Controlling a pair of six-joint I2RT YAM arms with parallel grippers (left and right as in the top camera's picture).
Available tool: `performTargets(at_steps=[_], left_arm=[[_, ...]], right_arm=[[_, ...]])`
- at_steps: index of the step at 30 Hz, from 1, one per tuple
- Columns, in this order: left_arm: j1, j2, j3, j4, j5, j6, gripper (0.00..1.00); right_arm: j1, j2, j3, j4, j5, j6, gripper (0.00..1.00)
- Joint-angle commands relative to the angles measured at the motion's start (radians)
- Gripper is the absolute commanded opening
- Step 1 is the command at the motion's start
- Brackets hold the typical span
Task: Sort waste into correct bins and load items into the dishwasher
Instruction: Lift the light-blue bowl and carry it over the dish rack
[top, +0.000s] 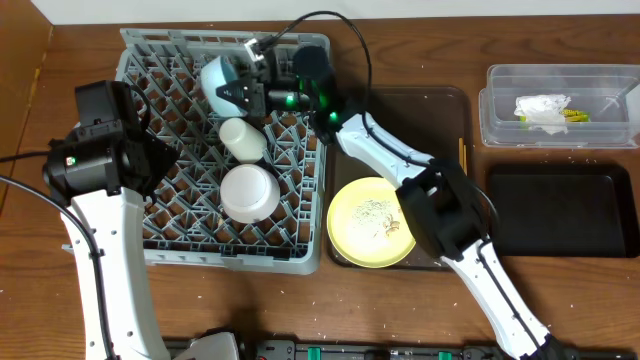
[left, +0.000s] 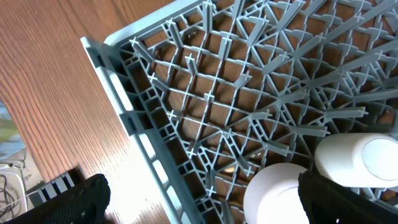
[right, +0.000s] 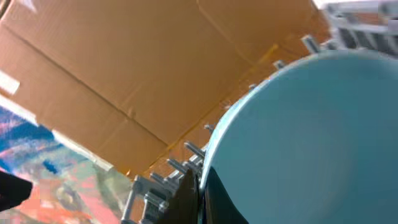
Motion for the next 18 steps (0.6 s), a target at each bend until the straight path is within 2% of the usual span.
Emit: performTargets(at_steps=[1, 9, 15, 18], left_arm=[[0.005, -0.002, 0.017, -0.004, -0.003, -0.013, 0.98], [0.005, -0.002, 0.017, -0.003, -0.003, -0.013, 0.98], [0.005, -0.002, 0.017, -0.003, -0.003, -0.013, 0.98], [0.005, -0.002, 0.017, -0.003, -0.003, -0.013, 0.98]], right_arm=[[-0.038, 0.023, 0.007, 0.005, -0.006, 0.048, 0.01], [-0.071, 0.03, 0.006, 0.03, -0.032, 0.128, 0.01], [-0.058, 0.03, 0.007, 0.342, -0.07, 0.319, 0.01], [-0.041, 0.03, 0.007, 0.318, -0.041, 0.314, 0.01]])
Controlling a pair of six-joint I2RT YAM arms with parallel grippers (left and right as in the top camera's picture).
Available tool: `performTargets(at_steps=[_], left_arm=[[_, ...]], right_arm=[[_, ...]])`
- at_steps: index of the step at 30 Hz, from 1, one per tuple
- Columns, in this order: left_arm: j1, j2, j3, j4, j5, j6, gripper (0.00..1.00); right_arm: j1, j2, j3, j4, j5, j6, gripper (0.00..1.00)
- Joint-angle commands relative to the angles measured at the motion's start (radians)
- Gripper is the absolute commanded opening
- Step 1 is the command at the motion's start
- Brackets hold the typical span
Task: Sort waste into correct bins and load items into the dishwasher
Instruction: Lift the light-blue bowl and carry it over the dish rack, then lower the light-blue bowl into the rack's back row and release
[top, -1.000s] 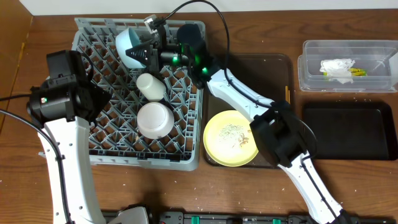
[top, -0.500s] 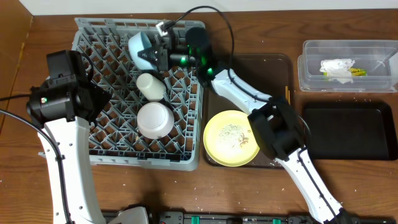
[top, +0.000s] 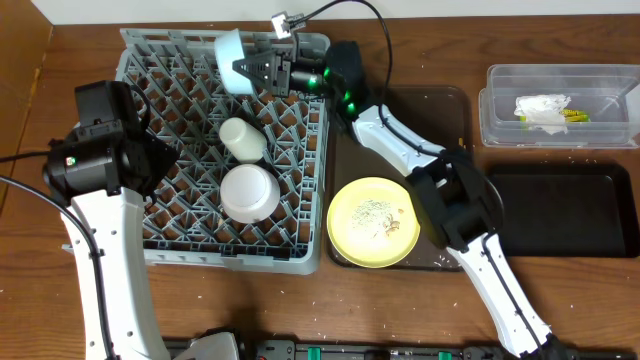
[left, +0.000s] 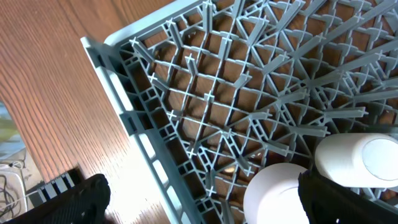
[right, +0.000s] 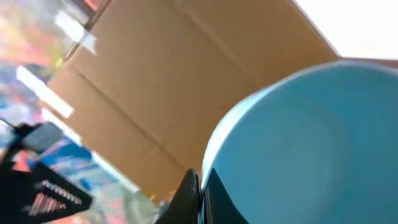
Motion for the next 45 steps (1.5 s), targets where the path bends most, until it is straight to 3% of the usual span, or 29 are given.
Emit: performTargets(at_steps=[1, 5, 17, 25, 29, 33, 45], left_arm=[[0.005, -0.003, 0.017, -0.003, -0.003, -0.013, 0.98], [0.005, -0.003, 0.017, -0.003, -0.003, -0.013, 0.98], [0.005, -0.003, 0.017, -0.003, -0.003, -0.013, 0.98], [0.005, -0.003, 0.017, -0.003, -0.003, -0.013, 0.98], [0.005, -0.003, 0.017, -0.003, -0.003, -0.013, 0.98], [0.005, -0.003, 0.017, -0.003, -0.003, -0.013, 0.98], [0.005, -0.003, 0.017, -0.003, -0.003, -0.013, 0.98]], right_arm=[[0.031, 0.002, 0.007, -0.072, 0.024, 0.045, 0.01], [0.053, 0.003, 0.007, -0.222, 0.052, -0.047, 0.01], [0.074, 0.006, 0.007, -0.129, 0.04, -0.014, 0.01], [0.056, 0.017, 0.007, -0.306, 0.06, -0.124, 0.01], [0.019, 0.016, 0.007, -0.314, 0.059, -0.142, 0.01], [-0.036, 0.008, 0.017, -0.345, 0.055, -0.142, 0.11], [-0.117, -0.188, 0.019, -0.888, 0.216, -0.437, 0.2]])
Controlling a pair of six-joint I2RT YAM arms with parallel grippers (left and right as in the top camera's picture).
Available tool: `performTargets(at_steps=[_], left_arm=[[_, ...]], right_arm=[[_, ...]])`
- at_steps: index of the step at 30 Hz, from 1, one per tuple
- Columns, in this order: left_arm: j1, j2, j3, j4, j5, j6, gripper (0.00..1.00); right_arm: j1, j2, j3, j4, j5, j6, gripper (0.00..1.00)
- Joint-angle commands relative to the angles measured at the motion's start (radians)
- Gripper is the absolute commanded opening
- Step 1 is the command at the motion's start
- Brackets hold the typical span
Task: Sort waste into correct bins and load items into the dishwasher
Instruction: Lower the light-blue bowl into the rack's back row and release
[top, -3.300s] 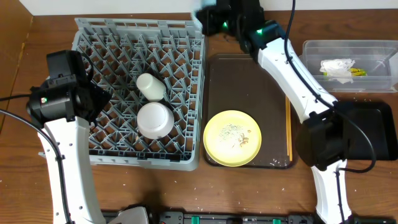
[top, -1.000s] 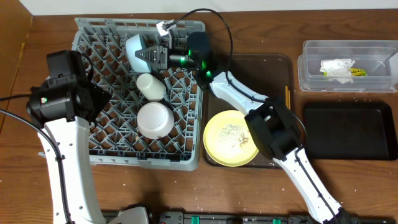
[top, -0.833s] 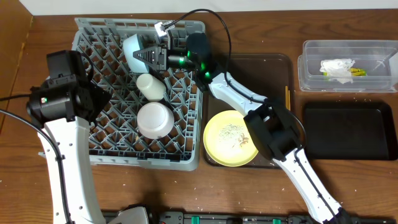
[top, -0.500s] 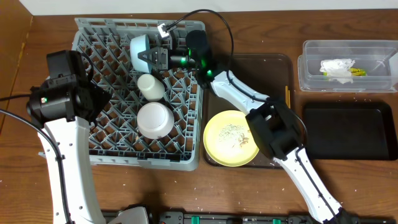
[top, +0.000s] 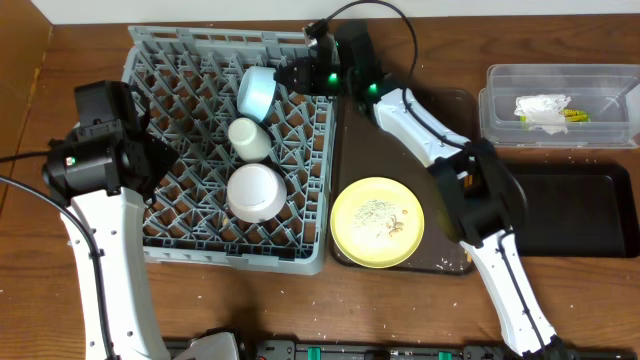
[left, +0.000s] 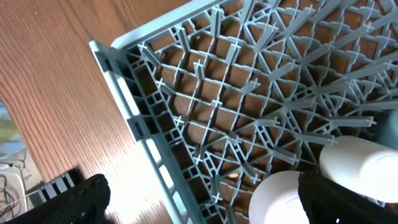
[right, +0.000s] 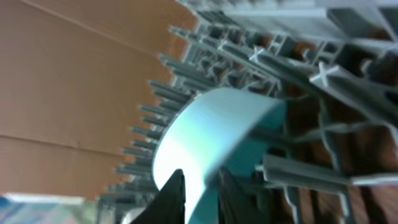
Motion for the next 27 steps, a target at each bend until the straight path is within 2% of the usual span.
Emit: performTargets(at_steps=[1, 4, 11, 13, 16, 21, 27], left_arm=[[0.005, -0.002, 0.017, -0.003, -0.002, -0.013, 0.98], [0.005, -0.002, 0.017, -0.004, -0.002, -0.013, 0.98], [0.005, -0.002, 0.017, -0.003, -0.002, -0.013, 0.98], [0.005, -0.002, 0.017, -0.004, -0.002, -0.013, 0.98], [0.005, -0.002, 0.017, -0.003, -0.002, -0.013, 0.98], [0.005, -0.002, 0.017, -0.003, -0.002, -0.013, 0.98], [0.005, -0.002, 0.017, -0.003, -0.002, -0.013, 0.98]], right_arm=[[-0.029, -0.14, 0.01, -0.093, 0.107, -0.174, 0.22], [-0.025, -0.185, 0.01, -0.122, 0.124, -0.224, 0.25], [0.034, -0.195, 0.009, -0.066, 0.164, -0.255, 0.35], [0.068, -0.19, 0.009, -0.072, 0.195, -0.305, 0.41], [0.12, -0.185, 0.009, -0.081, 0.267, -0.382, 0.44], [0.214, -0.161, 0.009, -0.082, 0.475, -0.483, 0.41], [0.257, -0.113, 0.009, -0.082, 0.732, -0.489, 0.39]])
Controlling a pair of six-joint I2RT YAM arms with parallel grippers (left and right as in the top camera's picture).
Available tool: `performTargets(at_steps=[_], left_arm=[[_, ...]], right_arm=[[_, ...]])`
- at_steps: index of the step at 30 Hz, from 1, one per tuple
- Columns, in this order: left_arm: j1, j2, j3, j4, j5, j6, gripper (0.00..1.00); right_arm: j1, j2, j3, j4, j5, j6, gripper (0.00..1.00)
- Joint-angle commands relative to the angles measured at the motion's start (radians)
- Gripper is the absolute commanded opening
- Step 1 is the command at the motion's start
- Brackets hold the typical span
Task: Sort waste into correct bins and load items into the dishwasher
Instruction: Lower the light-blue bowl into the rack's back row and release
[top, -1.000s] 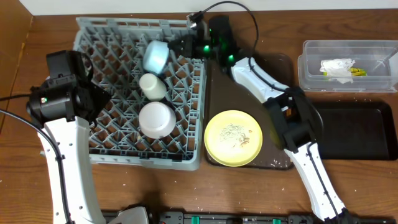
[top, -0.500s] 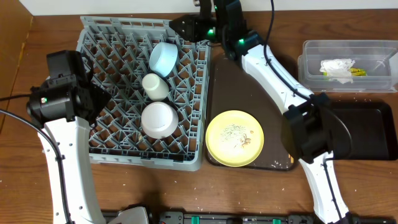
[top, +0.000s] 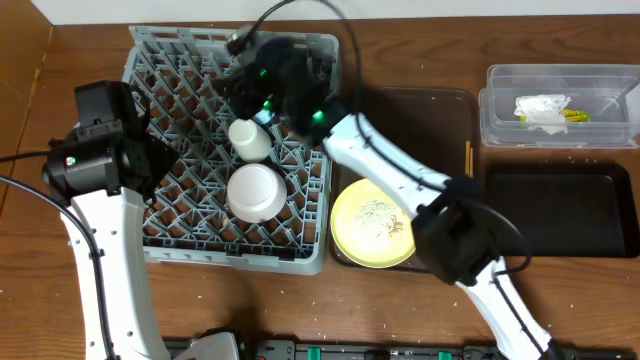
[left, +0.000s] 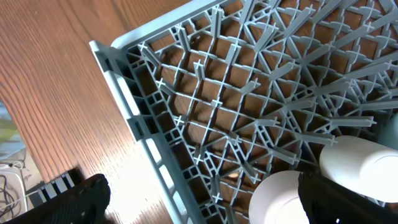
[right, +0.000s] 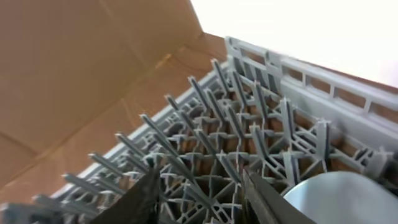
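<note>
The grey dish rack (top: 160, 245) fills the table's left half. Two white cups (top: 248, 138) (top: 250, 190) stand upside down in it. My right gripper (top: 238, 88) hovers over the rack's back middle, open, with only rack tines (right: 205, 155) between its fingers (right: 149, 196). A pale round rim (right: 339, 196) shows at that view's lower right; whether it is the blue bowl or a cup I cannot tell. In the overhead view the arm hides the bowl. My left gripper (left: 199, 208) is open above the rack's corner (left: 134, 124). A yellow plate (top: 373, 222) with crumbs lies on the brown tray (top: 440, 105).
A clear tub (top: 560, 105) holding crumpled white waste and something yellow stands at the back right. In front of it lies a black tray (top: 560, 210). A thin stick (top: 466, 155) rests on the brown tray's right edge.
My right gripper was shut on the blue bowl at the rack's back right. Now it is open and empty, farther left over the rack. The left arm is unchanged.
My right gripper held the blue bowl over the rack's back, then higher near the back edge. Then the bowl was down among the tines at the back right and the rack sat slightly further right. Now the bowl is released. The left gripper stayed open throughout.
</note>
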Motion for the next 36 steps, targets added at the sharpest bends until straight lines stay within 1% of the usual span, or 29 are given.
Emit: performTargets(at_steps=[1, 5, 7, 9, 12, 14, 18, 21, 24, 28, 30, 32, 36], left_arm=[[0.005, -0.002, 0.017, -0.003, -0.003, -0.013, 0.98], [0.005, -0.002, 0.017, -0.003, -0.003, -0.013, 0.98], [0.005, -0.002, 0.017, -0.003, -0.003, -0.013, 0.98], [0.005, -0.002, 0.017, -0.003, -0.003, -0.013, 0.98], [0.005, -0.002, 0.017, -0.003, -0.003, -0.013, 0.98], [0.005, -0.002, 0.017, -0.003, -0.003, -0.013, 0.98], [0.005, -0.002, 0.017, -0.003, -0.003, -0.013, 0.98], [0.005, -0.002, 0.017, -0.003, -0.003, -0.013, 0.98], [0.005, -0.002, 0.017, -0.003, -0.003, -0.013, 0.98], [0.005, -0.002, 0.017, -0.003, -0.003, -0.013, 0.98], [0.005, -0.002, 0.017, -0.003, -0.003, -0.013, 0.98], [0.005, -0.002, 0.017, -0.003, -0.003, -0.013, 0.98], [0.005, -0.002, 0.017, -0.003, -0.003, -0.013, 0.98]], right_arm=[[-0.013, 0.058, 0.005, -0.002, 0.209, -0.05, 0.39], [-0.033, 0.084, 0.005, -0.008, 0.225, -0.074, 0.38], [-0.042, 0.096, 0.005, -0.015, 0.225, -0.074, 0.3], [-0.048, 0.1, 0.005, -0.026, 0.235, -0.074, 0.15], [-0.05, 0.099, 0.009, -0.034, 0.285, -0.074, 0.05], [-0.052, 0.099, 0.021, -0.063, 0.317, -0.074, 0.01], [-0.053, 0.095, 0.075, -0.171, 0.356, -0.087, 0.01], [-0.051, 0.093, 0.149, -0.259, 0.375, -0.089, 0.01], [-0.045, 0.093, 0.234, -0.31, 0.335, -0.089, 0.01], [-0.042, 0.093, 0.274, -0.265, 0.111, -0.089, 0.01], [-0.038, 0.1, 0.274, -0.237, 0.037, -0.089, 0.01], [-0.029, 0.113, 0.274, -0.229, 0.034, -0.089, 0.01], [-0.003, 0.162, 0.274, -0.22, 0.099, -0.088, 0.01]])
